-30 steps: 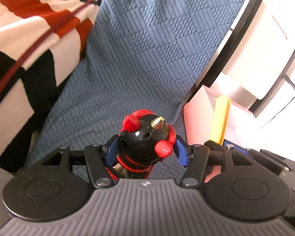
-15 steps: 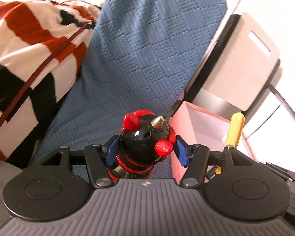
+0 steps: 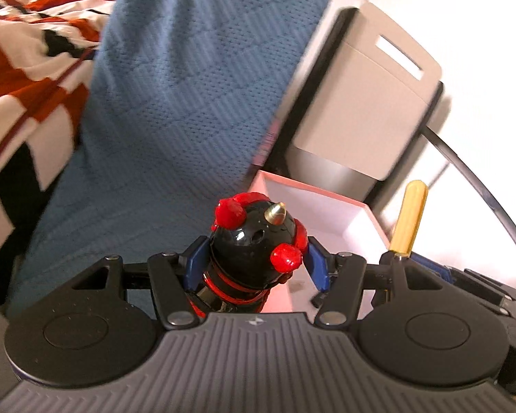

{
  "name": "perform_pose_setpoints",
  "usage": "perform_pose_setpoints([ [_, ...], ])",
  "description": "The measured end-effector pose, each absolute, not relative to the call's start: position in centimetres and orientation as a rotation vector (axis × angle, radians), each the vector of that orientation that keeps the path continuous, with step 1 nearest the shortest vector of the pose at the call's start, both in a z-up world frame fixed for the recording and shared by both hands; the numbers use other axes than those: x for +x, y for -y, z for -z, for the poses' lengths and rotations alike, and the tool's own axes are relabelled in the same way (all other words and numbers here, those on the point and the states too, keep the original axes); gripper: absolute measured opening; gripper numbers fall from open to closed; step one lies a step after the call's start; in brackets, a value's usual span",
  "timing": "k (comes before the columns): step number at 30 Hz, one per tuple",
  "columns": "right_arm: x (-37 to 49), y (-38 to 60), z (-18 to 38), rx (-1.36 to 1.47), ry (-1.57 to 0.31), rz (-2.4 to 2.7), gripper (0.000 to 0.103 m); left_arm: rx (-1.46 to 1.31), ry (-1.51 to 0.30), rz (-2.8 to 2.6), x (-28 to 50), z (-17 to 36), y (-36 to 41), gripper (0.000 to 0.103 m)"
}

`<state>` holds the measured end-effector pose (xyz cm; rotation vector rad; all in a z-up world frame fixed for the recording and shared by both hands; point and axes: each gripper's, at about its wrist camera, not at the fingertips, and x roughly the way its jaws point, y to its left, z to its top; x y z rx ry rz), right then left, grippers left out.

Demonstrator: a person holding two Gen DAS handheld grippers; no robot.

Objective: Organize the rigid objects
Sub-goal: 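Carry spring toy with left tool while right tool carries screwdriver over pink box, then lower both tools into pink box and open them to release toy and screwdriver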

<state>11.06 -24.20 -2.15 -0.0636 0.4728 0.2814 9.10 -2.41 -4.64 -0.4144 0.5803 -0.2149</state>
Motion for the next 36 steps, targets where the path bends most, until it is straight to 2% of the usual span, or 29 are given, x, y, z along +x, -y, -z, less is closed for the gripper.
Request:
perform_pose_setpoints([
  [11,11.0,29.6,1.6,-0.051,-0.457,-0.158,0.021,-0.376,-0.576,0.349,11.7,3.9,7.4,0.065],
  [18,14.0,33.5,2.0,-0.031,-0.494,-0.095,0.021,-0.355,-0.655,0.402,16.3,5.5,10.2,0.065],
  [28,20.1,36.3,6.0,0.019,-0.668,-0.07,0.021,-0.306,-0.848,0.442,23.1,8.7,15.9,0.065],
  [36,21.2,36.7,10.5,0.041,-0.819,-0.048,0.022,-0.295,-0.963,0.432,25.4,10.7,17.4,0.065],
])
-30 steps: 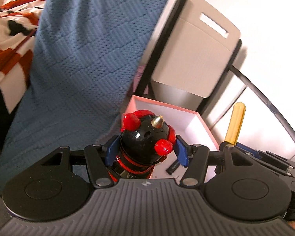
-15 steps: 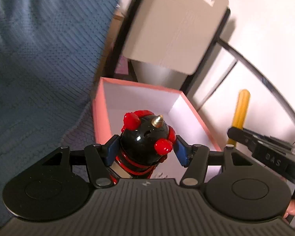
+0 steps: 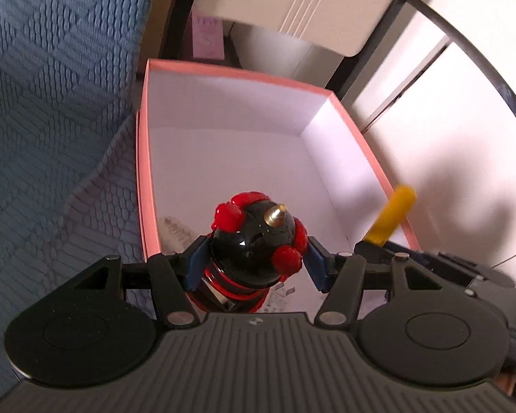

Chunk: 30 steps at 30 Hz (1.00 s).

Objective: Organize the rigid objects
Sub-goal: 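Lower both tools into pink box and open them to release toy and screwdriver, then withdraw both open tools upward out of the pink box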

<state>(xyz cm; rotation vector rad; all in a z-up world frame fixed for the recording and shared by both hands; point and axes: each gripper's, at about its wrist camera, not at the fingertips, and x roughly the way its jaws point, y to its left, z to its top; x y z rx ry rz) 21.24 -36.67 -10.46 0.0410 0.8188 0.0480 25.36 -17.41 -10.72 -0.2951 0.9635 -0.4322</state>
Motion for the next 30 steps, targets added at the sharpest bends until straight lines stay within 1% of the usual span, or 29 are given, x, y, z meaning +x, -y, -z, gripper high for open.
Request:
perform_pose_setpoints([
  [5,21.1,37.1,10.8,0.053,-0.83,-0.046,0.022,-0.325,-0.982,0.43,25.9,11.2,17.0,0.065],
  [7,21.2,37.0,10.5,0.051,-0.836,-0.048,0.022,-0.319,-0.985,0.438,26.0,11.2,17.0,0.068],
  [8,21.1,37.0,10.3,0.047,-0.835,-0.045,0.024,-0.314,-0.978,0.444,25.9,11.0,17.0,0.072],
  [10,21.1,37.1,9.8,0.047,-0.833,-0.051,0.027,-0.292,-0.968,0.441,25.5,10.3,16.9,0.077],
  [12,20.8,37.1,9.1,0.055,-0.825,-0.059,0.032,-0.275,-0.952,0.439,25.1,9.7,16.8,0.078],
  [14,20.5,37.0,8.3,0.054,-0.816,-0.076,0.041,-0.273,-0.943,0.446,24.5,9.1,16.4,0.079],
  [17,19.6,36.7,6.5,0.059,-0.78,-0.086,0.045,-0.286,-0.908,0.443,23.3,7.8,15.5,0.082],
  [20,18.6,36.8,4.5,0.09,-0.75,-0.084,0.045,-0.281,-0.844,0.424,21.7,5.9,14.7,0.084],
  [30,13.7,35.6,-1.6,0.078,-0.636,-0.063,0.045,-0.284,-0.729,0.442,16.4,0.4,13.2,0.084],
])
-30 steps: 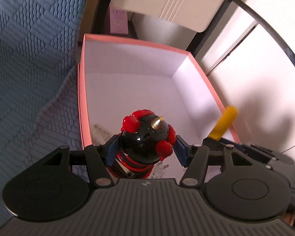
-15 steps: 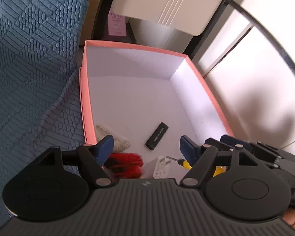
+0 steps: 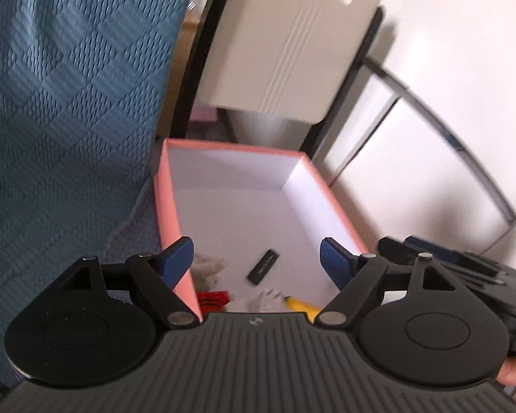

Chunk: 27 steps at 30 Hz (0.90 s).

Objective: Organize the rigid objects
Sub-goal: 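Withdraw both open tools upward out of the pink box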

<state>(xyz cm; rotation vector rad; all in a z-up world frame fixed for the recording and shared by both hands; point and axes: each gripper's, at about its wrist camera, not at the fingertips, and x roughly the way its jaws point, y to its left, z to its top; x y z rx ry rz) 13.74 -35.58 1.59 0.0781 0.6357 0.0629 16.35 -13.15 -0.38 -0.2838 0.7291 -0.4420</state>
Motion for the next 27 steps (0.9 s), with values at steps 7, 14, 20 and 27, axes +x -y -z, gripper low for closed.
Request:
perform_pose_setpoints([
  [7,10.6,35.0,-3.3,0.088,-0.631,-0.065,0.045,-0.279,-0.646,0.45,12.0,-2.4,11.9,0.084],
  [14,7.7,35.0,-3.7,0.133,-0.641,-0.039,0.045,-0.275,-0.628,0.452,9.5,-3.3,11.2,0.084],
  [20,6.3,34.5,-3.4,0.129,-0.651,-0.042,0.045,-0.269,-0.606,0.45,7.9,-3.7,11.2,0.084],
  [27,5.7,34.4,-3.2,0.097,-0.633,-0.037,0.045,-0.267,-0.61,0.435,7.5,-3.5,10.4,0.085],
])
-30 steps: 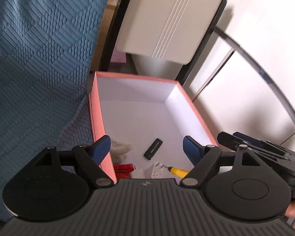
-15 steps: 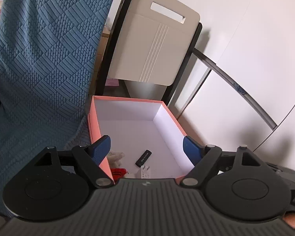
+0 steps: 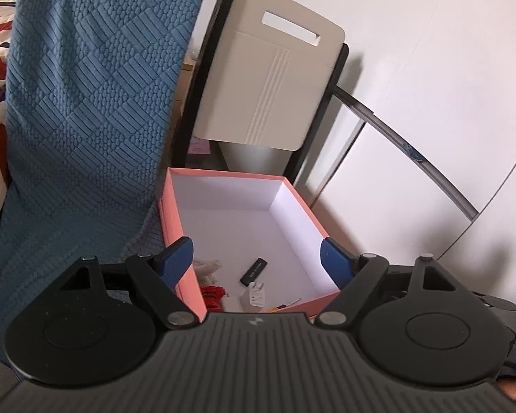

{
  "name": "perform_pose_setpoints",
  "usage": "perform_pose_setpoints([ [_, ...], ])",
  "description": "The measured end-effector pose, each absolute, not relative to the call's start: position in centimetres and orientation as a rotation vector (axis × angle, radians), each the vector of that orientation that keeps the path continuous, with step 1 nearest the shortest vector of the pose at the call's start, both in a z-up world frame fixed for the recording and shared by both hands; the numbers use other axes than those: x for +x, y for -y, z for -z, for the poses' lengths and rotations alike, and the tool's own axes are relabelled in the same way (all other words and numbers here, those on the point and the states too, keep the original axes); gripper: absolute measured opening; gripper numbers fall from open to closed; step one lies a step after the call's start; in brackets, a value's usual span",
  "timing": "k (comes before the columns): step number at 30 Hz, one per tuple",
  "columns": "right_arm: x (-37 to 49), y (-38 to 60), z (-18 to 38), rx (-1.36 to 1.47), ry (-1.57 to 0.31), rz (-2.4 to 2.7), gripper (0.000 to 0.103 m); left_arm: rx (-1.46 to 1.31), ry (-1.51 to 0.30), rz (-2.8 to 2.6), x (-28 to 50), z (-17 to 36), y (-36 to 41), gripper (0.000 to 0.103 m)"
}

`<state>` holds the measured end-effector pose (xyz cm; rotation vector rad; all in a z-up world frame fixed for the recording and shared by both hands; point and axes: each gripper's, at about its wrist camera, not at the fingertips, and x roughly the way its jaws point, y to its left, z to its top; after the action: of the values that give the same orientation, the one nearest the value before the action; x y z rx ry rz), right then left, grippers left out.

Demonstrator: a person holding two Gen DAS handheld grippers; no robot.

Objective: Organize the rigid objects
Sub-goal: 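Withdraw both open tools upward out of the pink box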

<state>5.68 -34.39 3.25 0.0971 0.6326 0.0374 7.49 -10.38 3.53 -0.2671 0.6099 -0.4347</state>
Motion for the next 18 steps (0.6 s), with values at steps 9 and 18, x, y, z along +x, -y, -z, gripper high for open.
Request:
perform_pose_setpoints([
  [9,5.8,34.4,-2.4,0.096,-0.647,-0.025,0.045,-0.268,-0.622,0.405,7.6,-2.8,9.6,0.091],
  [18,5.6,34.3,-1.7,0.107,-0.674,-0.026,0.046,-0.27,-0.606,0.376,7.4,-2.2,9.0,0.1],
])
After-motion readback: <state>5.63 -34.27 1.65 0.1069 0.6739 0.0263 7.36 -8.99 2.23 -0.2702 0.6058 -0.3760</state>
